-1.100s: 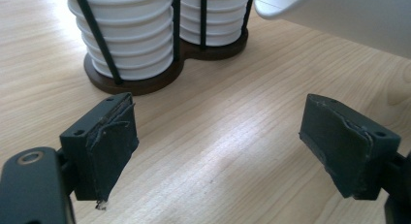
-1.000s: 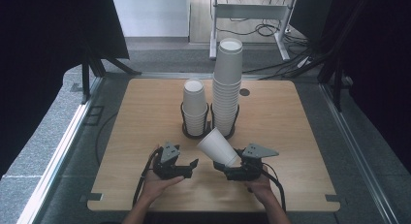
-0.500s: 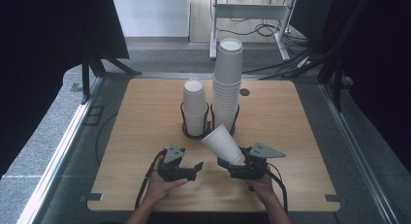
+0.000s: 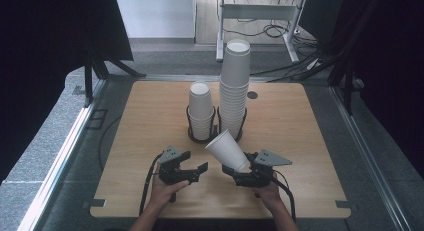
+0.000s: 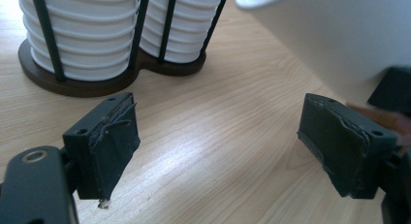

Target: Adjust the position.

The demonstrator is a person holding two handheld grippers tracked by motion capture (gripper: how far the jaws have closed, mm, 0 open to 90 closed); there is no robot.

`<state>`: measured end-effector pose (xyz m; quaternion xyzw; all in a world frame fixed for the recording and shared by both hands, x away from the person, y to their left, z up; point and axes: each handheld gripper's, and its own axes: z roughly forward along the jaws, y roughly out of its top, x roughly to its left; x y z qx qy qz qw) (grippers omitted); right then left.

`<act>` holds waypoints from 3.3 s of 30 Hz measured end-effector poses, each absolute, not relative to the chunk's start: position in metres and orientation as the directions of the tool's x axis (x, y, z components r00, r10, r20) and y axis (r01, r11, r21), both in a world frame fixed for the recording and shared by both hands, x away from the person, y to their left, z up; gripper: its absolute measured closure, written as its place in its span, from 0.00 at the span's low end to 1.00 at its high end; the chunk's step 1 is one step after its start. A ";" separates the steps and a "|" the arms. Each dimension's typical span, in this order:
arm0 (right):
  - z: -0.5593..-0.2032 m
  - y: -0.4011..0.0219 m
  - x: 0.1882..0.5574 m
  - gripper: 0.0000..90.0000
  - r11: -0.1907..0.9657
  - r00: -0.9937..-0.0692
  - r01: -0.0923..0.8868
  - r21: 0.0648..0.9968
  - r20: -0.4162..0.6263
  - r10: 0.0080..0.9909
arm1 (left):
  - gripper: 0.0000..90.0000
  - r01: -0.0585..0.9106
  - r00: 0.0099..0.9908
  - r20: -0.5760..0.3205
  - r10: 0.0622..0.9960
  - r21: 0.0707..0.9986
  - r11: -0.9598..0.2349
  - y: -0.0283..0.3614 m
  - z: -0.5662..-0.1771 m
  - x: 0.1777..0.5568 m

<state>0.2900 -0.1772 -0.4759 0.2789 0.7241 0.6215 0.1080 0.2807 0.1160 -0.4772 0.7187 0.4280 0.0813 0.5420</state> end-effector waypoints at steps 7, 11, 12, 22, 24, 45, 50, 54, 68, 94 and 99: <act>-0.481 -0.171 0.288 0.27 0.095 -0.824 0.262 0.960 0.172 0.540 | 0.16 0.544 0.628 -0.430 0.649 0.839 0.030 0.120 -0.475 0.281; -0.483 -0.167 0.286 0.27 0.100 -0.831 0.248 0.964 0.158 0.534 | 0.14 0.569 0.639 -0.500 0.585 0.818 0.078 0.122 -0.475 0.283; -0.484 -0.165 0.285 0.27 0.100 -0.831 0.244 0.965 0.155 0.534 | 0.13 0.577 0.639 -0.516 0.570 0.812 0.089 0.122 -0.475 0.283; -0.489 -0.143 0.272 0.27 0.141 -0.845 0.163 0.976 0.065 0.530 | 0.05 0.637 0.652 -0.632 0.418 0.756 0.150 0.117 -0.476 0.286; -0.490 -0.138 0.270 0.27 0.160 -0.848 0.148 0.976 0.042 0.528 | 0.05 0.646 0.650 -0.644 0.403 0.748 0.154 0.116 -0.476 0.287; -0.500 -0.119 0.263 0.27 0.256 -0.860 0.120 0.959 -0.028 0.509 | 0.13 0.650 0.639 -0.669 0.379 0.733 0.199 0.113 -0.481 0.289; -0.501 -0.120 0.264 0.26 0.258 -0.865 0.132 0.957 -0.016 0.501 | 0.13 0.634 0.646 -0.650 0.400 0.749 0.193 0.111 -0.480 0.286; -0.500 -0.120 0.263 0.24 0.252 -0.866 0.143 0.957 -0.002 0.499 | 0.14 0.624 0.654 -0.641 0.402 0.757 0.193 0.112 -0.480 0.286; -0.503 -0.120 0.268 0.14 0.323 -0.862 0.212 0.922 0.021 0.506 | 0.14 0.552 0.671 -0.581 0.461 0.806 0.212 0.126 -0.466 0.283; -0.505 -0.127 0.273 0.16 0.323 -0.830 0.238 0.916 0.019 0.558 | 0.14 0.425 0.635 -0.399 0.662 0.896 0.132 0.144 -0.452 0.279; -0.505 -0.127 0.272 0.16 0.332 -0.828 0.235 0.914 0.008 0.561 | 0.14 0.403 0.611 -0.340 0.715 0.911 0.089 0.142 -0.453 0.278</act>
